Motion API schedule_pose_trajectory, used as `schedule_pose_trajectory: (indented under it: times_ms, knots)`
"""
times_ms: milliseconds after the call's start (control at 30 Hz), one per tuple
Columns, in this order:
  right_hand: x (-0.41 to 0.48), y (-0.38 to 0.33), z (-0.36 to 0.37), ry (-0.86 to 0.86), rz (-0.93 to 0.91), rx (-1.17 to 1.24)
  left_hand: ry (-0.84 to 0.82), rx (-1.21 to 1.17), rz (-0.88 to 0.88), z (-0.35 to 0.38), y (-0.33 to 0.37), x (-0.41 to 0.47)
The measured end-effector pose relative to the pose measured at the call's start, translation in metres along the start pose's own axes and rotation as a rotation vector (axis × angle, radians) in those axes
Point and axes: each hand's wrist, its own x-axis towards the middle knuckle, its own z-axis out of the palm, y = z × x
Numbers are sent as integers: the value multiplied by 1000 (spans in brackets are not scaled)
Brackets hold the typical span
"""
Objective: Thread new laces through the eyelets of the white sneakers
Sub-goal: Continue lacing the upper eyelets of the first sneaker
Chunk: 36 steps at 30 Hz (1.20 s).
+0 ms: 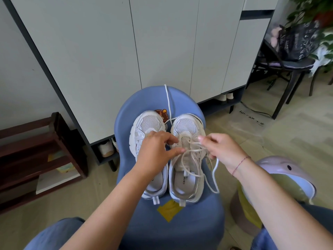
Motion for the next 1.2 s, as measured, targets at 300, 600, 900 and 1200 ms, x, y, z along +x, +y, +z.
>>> schedule_pose_trajectory:
  times_ms: [300, 600, 900, 1200]
  knots:
    - [20, -19, 22, 72, -32, 351, -92, 450, -9, 26, -3, 4]
    - [27, -2, 51, 142, -201, 79, -237, 165, -41, 12, -12, 15]
    - [29, 18, 60, 358, -226, -86, -2, 216, -109, 35, -9, 16]
    - [31, 24, 59, 364, -197, -142, 173, 4, -229, 39, -3, 19]
